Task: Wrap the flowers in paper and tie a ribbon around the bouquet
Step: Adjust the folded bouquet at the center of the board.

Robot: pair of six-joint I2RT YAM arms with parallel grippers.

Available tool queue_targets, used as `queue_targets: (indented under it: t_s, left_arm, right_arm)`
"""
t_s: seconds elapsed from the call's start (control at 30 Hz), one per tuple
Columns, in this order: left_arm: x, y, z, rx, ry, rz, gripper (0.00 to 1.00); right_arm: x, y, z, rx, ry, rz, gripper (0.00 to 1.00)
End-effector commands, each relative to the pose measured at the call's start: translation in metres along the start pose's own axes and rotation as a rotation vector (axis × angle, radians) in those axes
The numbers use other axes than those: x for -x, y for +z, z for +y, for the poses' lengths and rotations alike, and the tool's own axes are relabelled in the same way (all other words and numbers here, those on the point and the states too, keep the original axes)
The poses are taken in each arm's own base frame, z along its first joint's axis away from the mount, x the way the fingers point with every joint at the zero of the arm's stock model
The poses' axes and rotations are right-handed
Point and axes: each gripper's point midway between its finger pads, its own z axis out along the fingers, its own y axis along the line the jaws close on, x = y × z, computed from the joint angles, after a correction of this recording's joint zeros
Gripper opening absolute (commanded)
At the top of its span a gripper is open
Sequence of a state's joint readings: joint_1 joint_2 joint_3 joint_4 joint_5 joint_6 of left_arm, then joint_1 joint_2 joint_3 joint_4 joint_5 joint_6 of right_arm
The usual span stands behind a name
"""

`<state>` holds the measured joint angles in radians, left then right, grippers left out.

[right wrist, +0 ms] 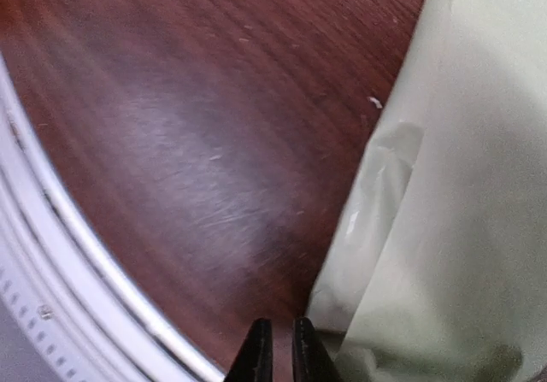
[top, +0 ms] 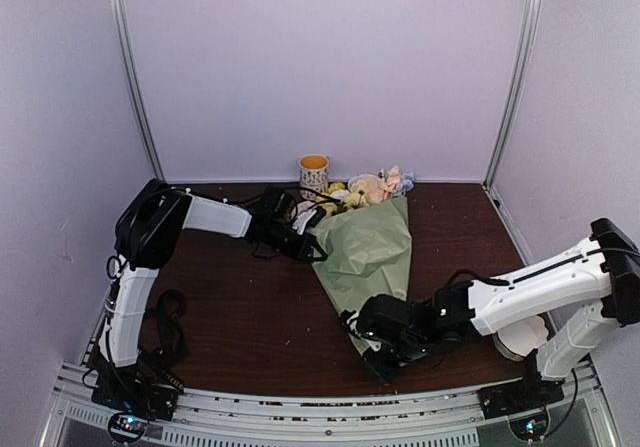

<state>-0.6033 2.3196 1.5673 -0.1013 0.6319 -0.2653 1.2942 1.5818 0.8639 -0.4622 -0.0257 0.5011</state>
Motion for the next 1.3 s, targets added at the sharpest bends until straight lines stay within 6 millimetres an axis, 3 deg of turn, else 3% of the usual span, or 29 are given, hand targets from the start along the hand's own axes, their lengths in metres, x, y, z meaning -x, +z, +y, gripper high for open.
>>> queue_targets:
  t_s: [0.0, 0.07, 0.13, 0.23, 0.3, 0.53, 0.67, 0.83, 0.97, 1.13, 1.27]
  left_arm:
    - [0.008, -0.002, 0.008, 0.013, 0.006, -0.025, 0.00]
    - [0.007, -0.001, 0.008, 0.011, 0.007, -0.023, 0.00]
    - [0.007, -0.001, 0.008, 0.010, 0.006, -0.022, 0.00]
    - [0.005, 0.000, 0.008, 0.009, 0.003, -0.018, 0.00]
    - [0.004, 0.000, 0.008, 0.008, 0.001, -0.017, 0.00]
    - [0.005, 0.000, 0.008, 0.005, 0.000, -0.018, 0.00]
    - [0.007, 0.000, 0.007, 0.004, 0.004, -0.019, 0.00]
    - [0.011, -0.003, 0.009, 0.011, -0.001, -0.026, 0.00]
    - [0.016, -0.006, 0.013, 0.029, -0.008, -0.038, 0.00]
    - [0.019, -0.006, 0.012, 0.028, -0.007, -0.041, 0.00]
    - [0.019, -0.006, 0.012, 0.024, -0.005, -0.040, 0.00]
  right_arm:
    - [0.017, -0.052, 0.026, 0.155, -0.016, -0.128, 0.15]
    - [0.031, -0.075, 0.013, 0.131, 0.028, -0.217, 0.18]
    - [0.039, -0.084, -0.012, 0.065, 0.098, -0.266, 0.19]
    - [0.028, -0.077, -0.059, -0.089, 0.220, -0.260, 0.17]
    - [0.017, -0.067, -0.073, -0.161, 0.230, -0.219, 0.15]
    - [0.009, -0.023, -0.029, -0.060, 0.102, -0.097, 0.08]
    - [-0.016, 0.003, -0.025, -0.080, 0.071, 0.023, 0.06]
    - [-0.041, 0.016, -0.030, -0.095, 0.082, 0.100, 0.04]
    - [-0.034, 0.002, -0.014, -0.024, 0.064, 0.069, 0.05]
    - [-0.012, -0.033, 0.015, 0.129, 0.021, -0.044, 0.11]
    - [0.004, -0.058, 0.002, 0.134, 0.082, -0.172, 0.15]
